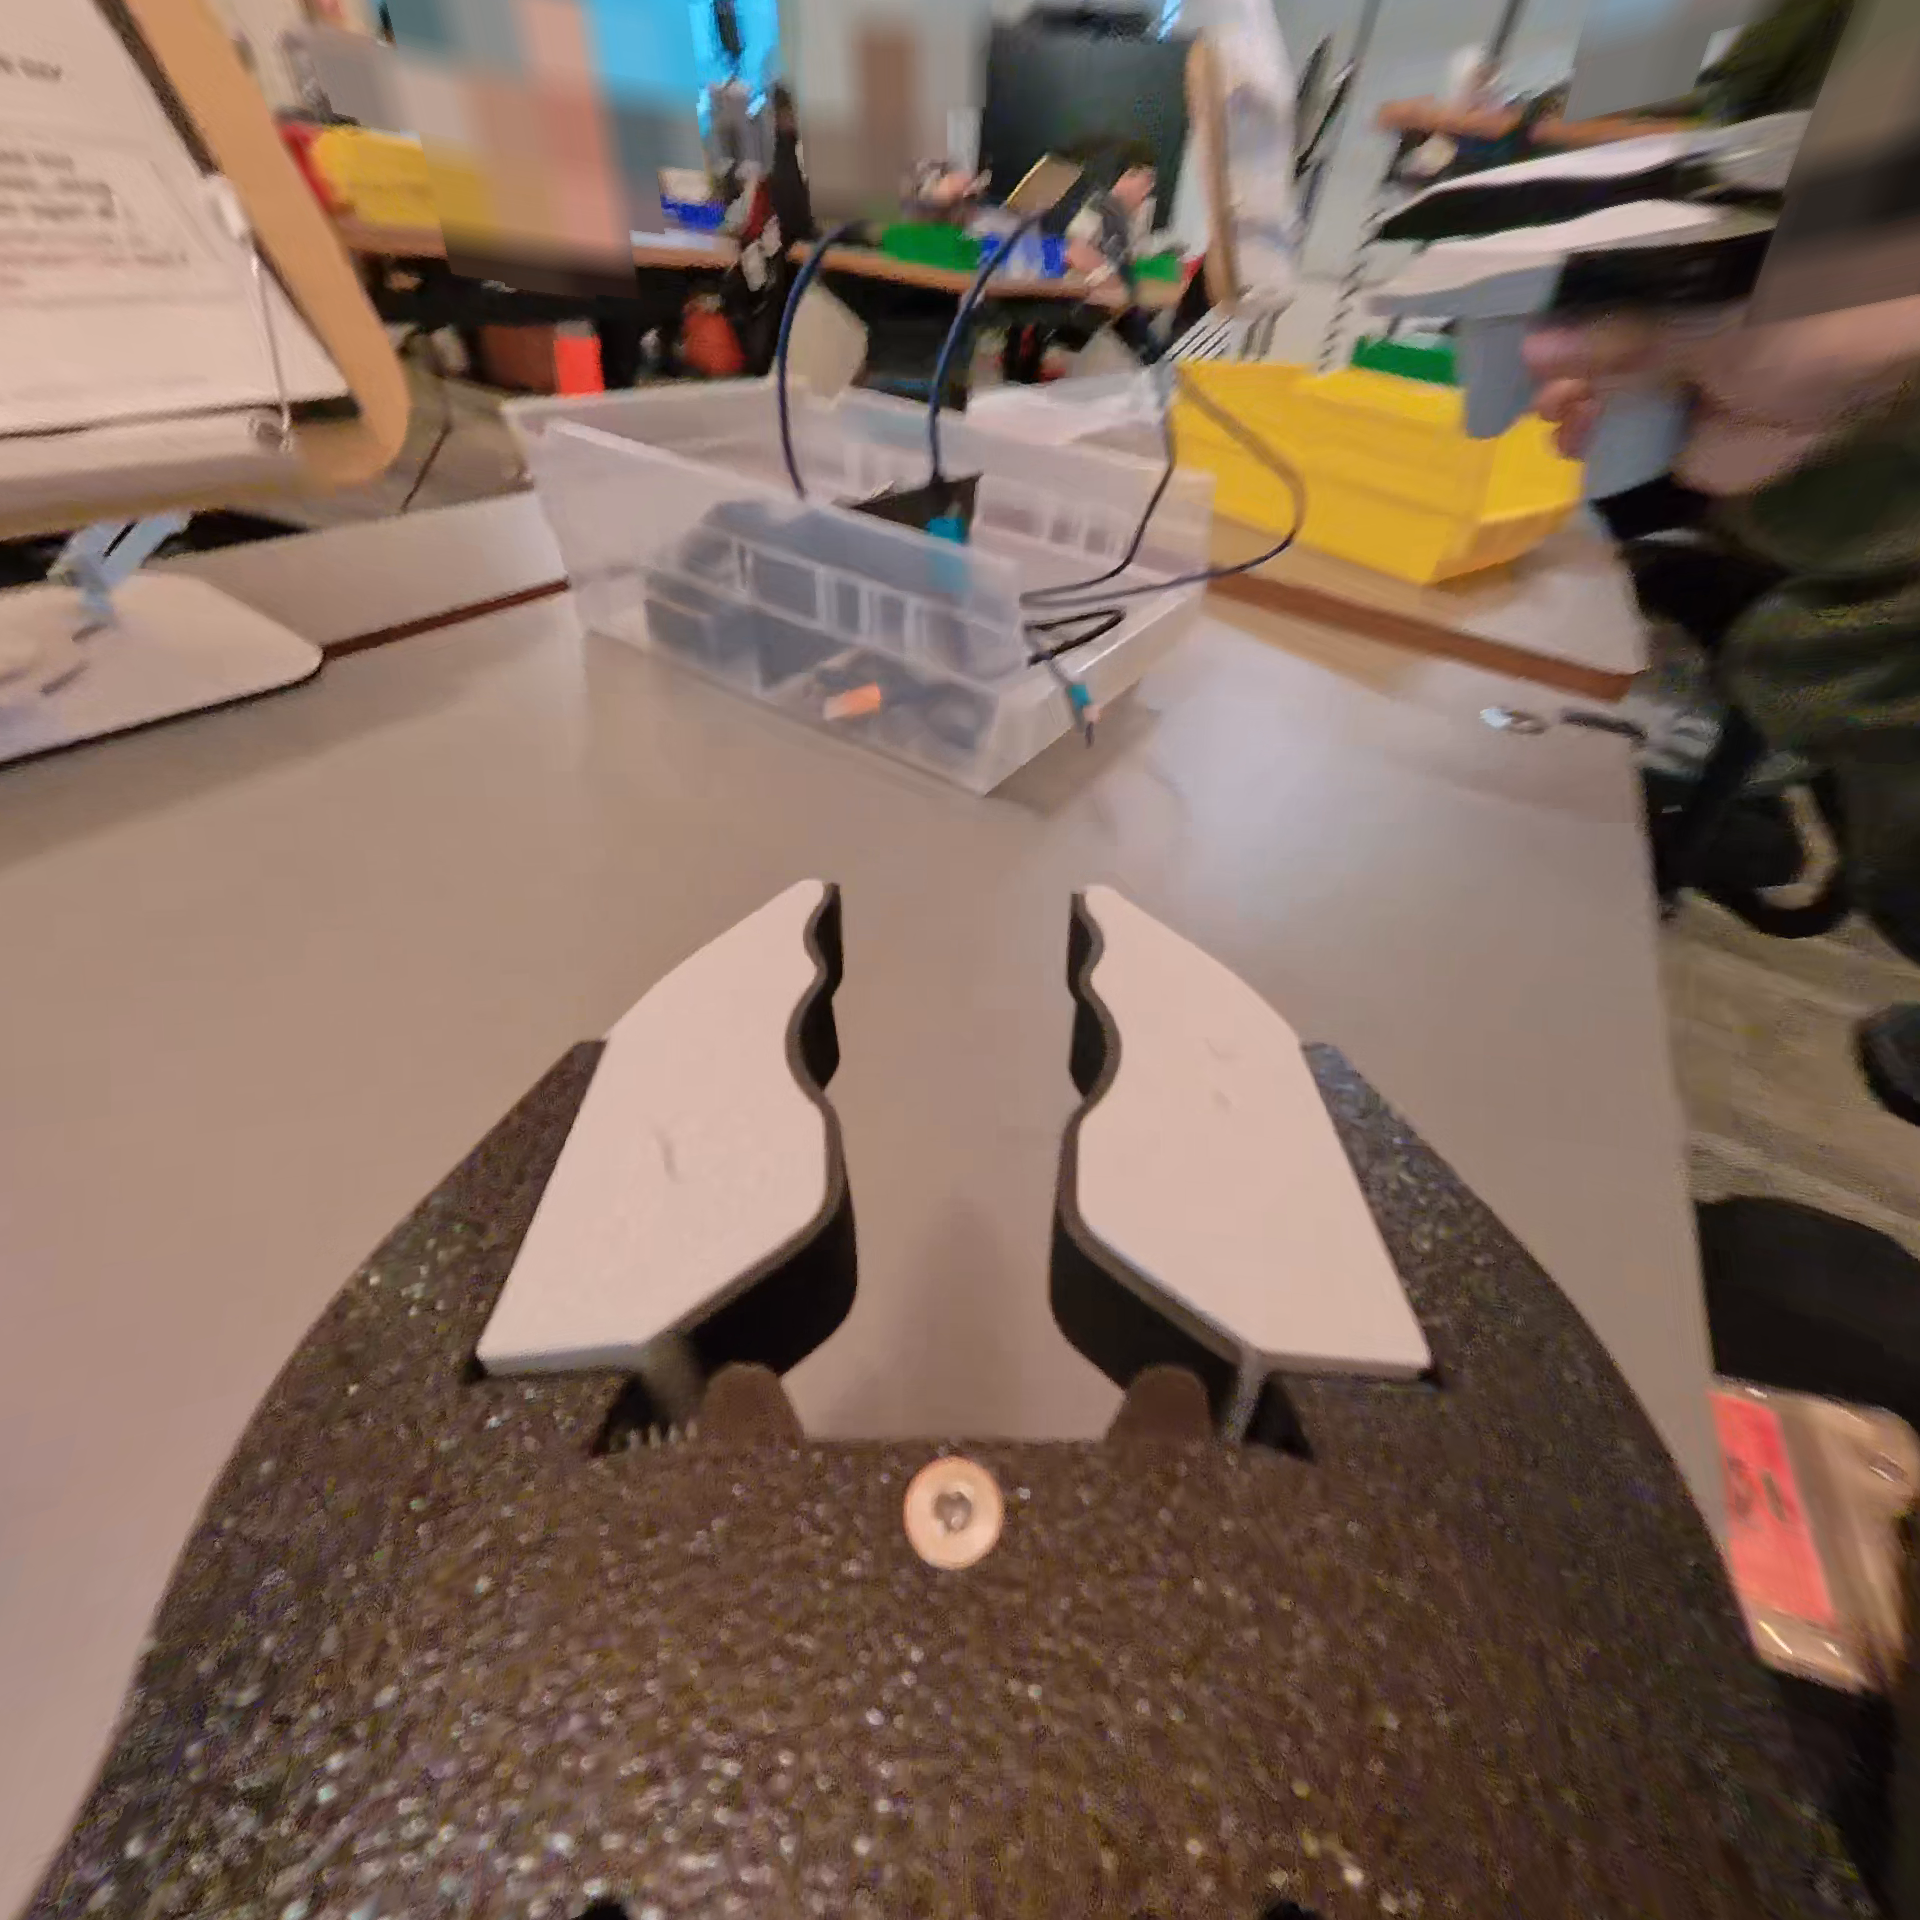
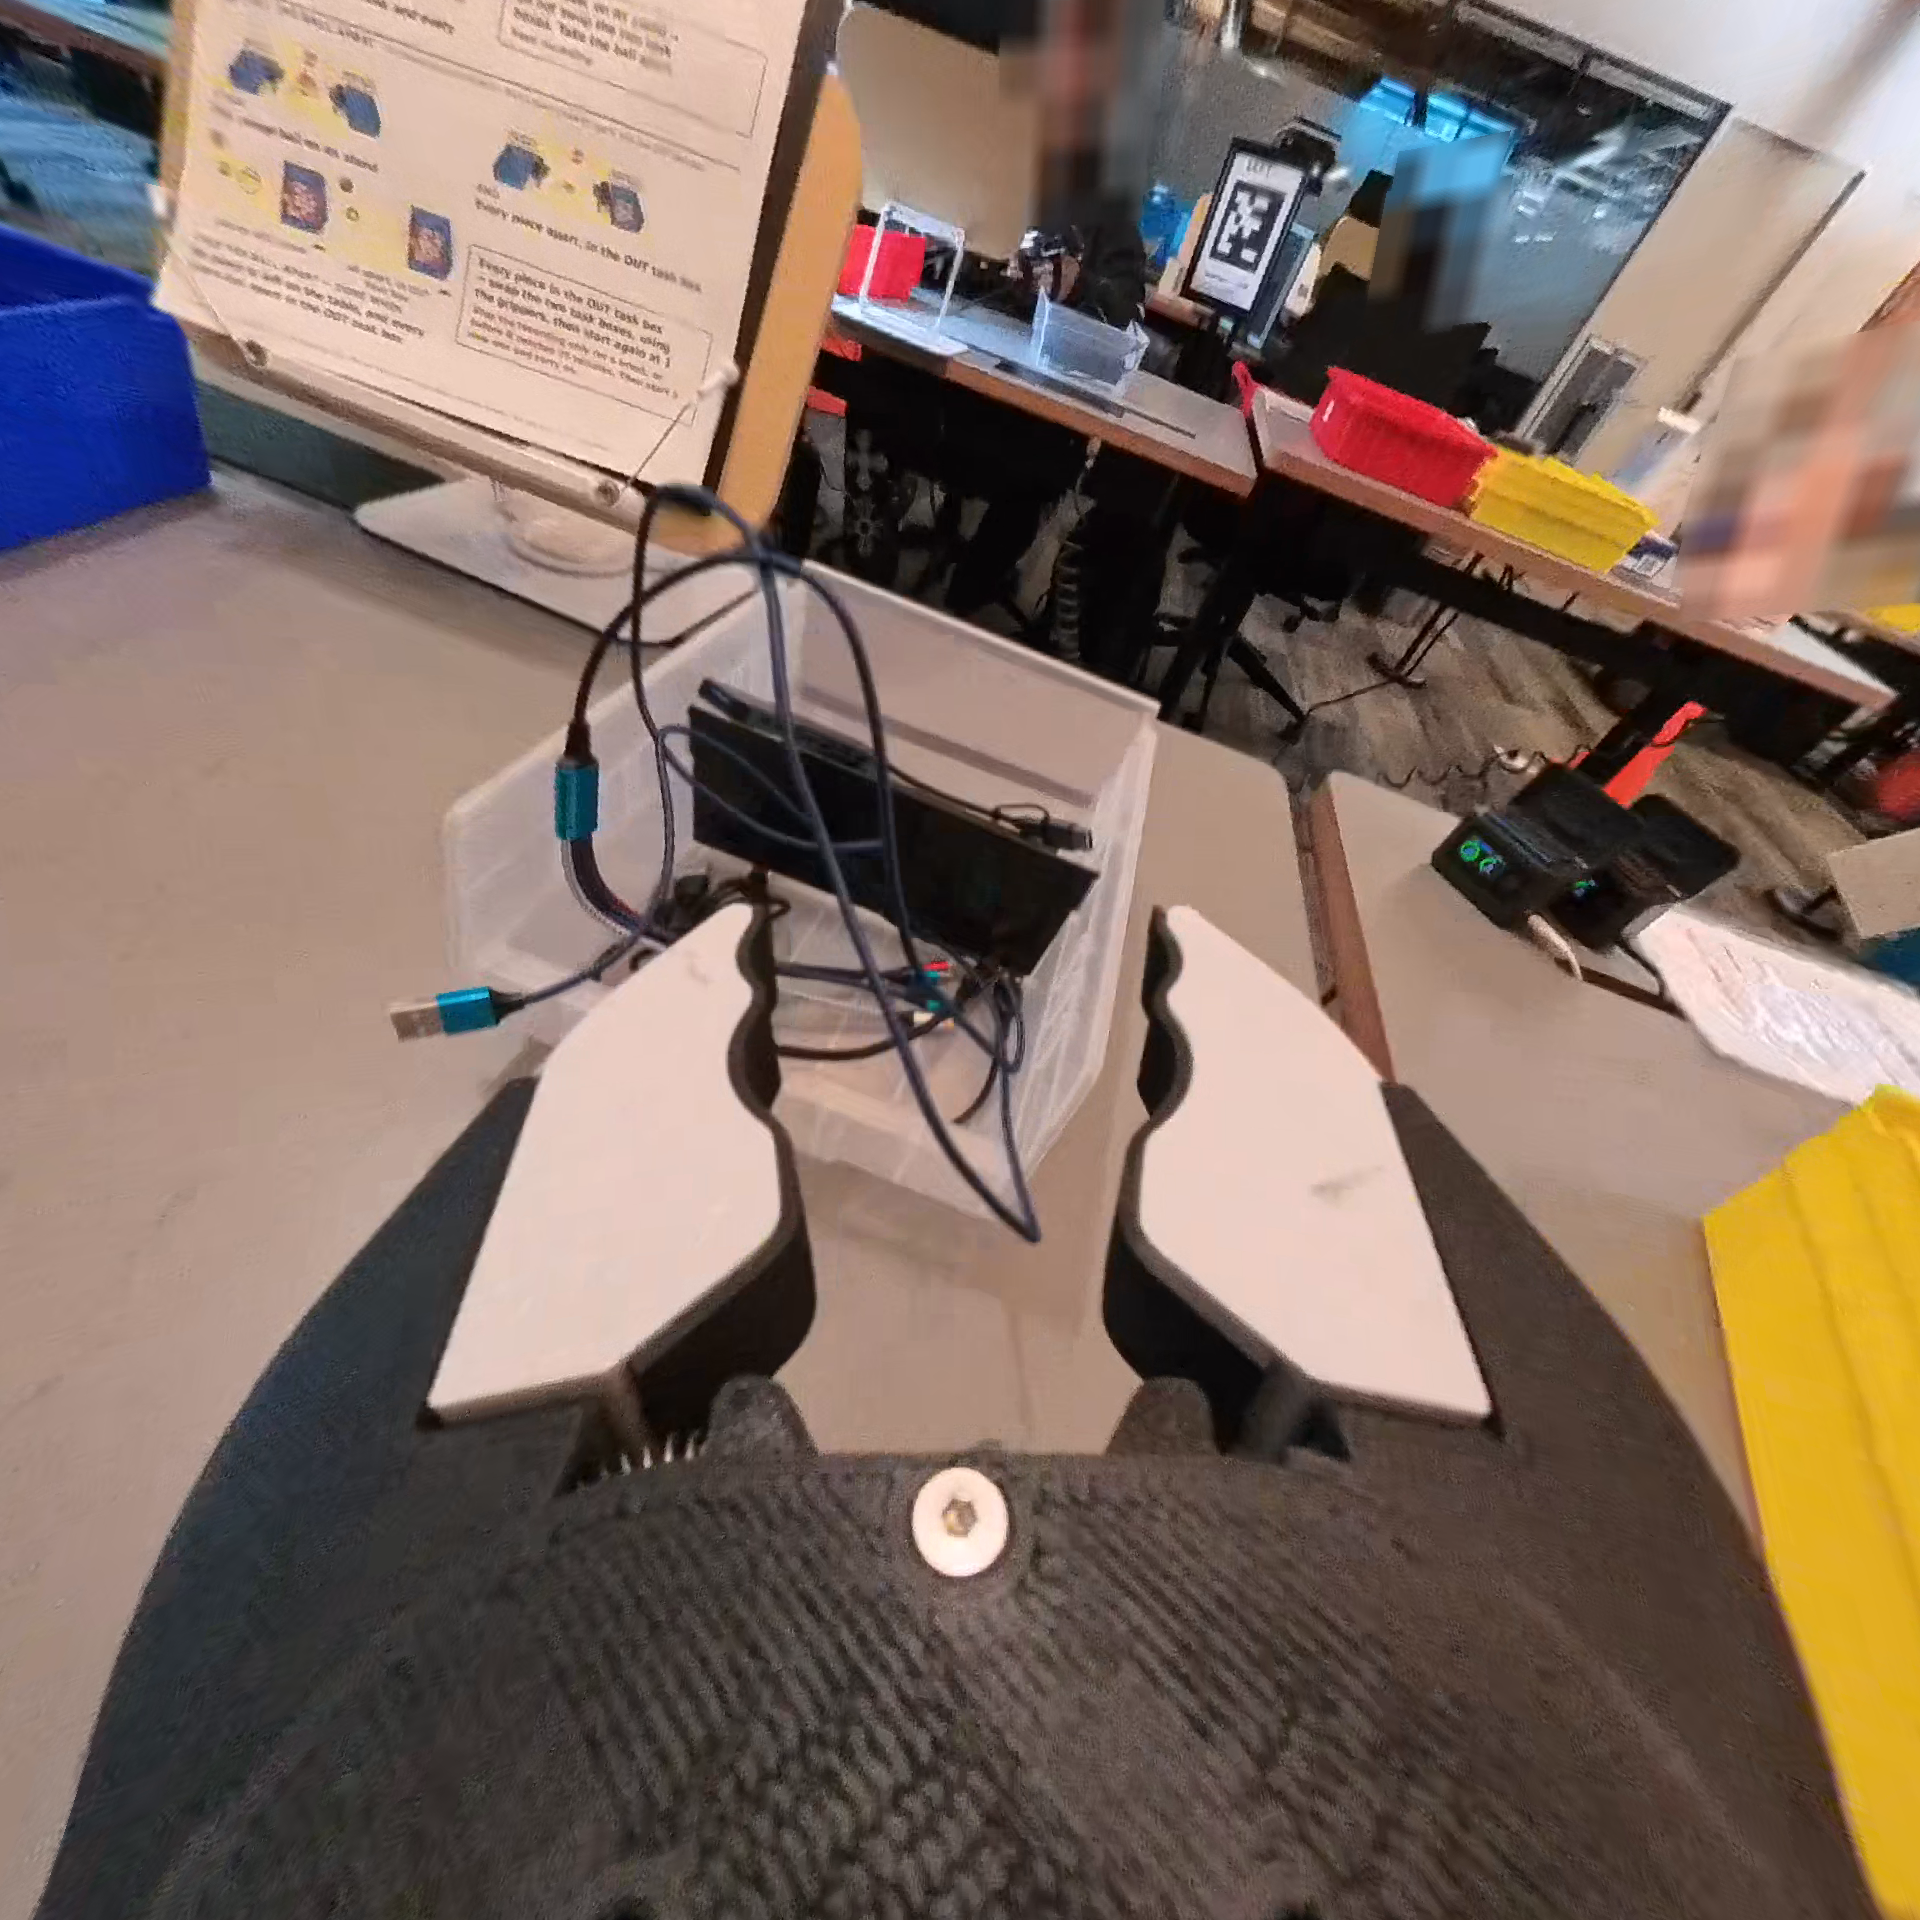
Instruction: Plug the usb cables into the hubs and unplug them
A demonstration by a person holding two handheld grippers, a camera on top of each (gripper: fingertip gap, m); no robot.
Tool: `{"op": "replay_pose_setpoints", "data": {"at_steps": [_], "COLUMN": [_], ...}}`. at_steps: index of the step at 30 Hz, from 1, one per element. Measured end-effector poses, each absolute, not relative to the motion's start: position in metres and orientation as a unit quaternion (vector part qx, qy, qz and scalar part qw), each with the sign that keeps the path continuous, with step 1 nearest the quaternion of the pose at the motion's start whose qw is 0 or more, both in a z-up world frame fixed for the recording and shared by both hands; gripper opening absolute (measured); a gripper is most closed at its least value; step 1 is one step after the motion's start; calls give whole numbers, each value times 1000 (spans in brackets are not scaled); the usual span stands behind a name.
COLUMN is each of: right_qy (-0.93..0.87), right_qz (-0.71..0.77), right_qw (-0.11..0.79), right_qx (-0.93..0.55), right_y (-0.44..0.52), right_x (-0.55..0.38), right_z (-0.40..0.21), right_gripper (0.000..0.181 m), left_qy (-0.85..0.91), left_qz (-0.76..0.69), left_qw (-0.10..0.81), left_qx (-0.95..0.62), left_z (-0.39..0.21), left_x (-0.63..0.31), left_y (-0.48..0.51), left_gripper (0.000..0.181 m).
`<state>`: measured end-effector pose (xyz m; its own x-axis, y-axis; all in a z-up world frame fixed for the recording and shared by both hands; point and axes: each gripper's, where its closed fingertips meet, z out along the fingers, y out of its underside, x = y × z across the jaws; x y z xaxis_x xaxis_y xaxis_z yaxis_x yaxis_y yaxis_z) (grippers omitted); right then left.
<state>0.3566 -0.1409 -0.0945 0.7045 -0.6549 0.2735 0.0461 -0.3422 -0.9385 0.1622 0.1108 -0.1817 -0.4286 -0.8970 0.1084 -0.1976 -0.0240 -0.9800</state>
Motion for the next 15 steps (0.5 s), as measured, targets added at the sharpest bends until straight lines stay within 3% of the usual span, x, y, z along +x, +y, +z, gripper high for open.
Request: {"op": "replay_pose_setpoints", "data": {"at_steps": [5,9,15], "right_qy": [234,235,234], "right_qz": [-339,-330,-342], "right_qw": [477,525,508], "right_qx": [-777,-749,-755], "right_y": [-160,-164,-172], "right_x": [373,374,378], "right_z": [-122,-107,-109], "right_gripper": [84,82,80], "left_qy": [612,615,640], "left_qz": [-500,-450,-359], "left_qw": [321,348,326], "left_qx": [-522,-546,-596], "left_z": [-203,-192,-203], "left_x": [202,256,330], "left_y": [75,43,27], "left_gripper": [52,57,59]}}
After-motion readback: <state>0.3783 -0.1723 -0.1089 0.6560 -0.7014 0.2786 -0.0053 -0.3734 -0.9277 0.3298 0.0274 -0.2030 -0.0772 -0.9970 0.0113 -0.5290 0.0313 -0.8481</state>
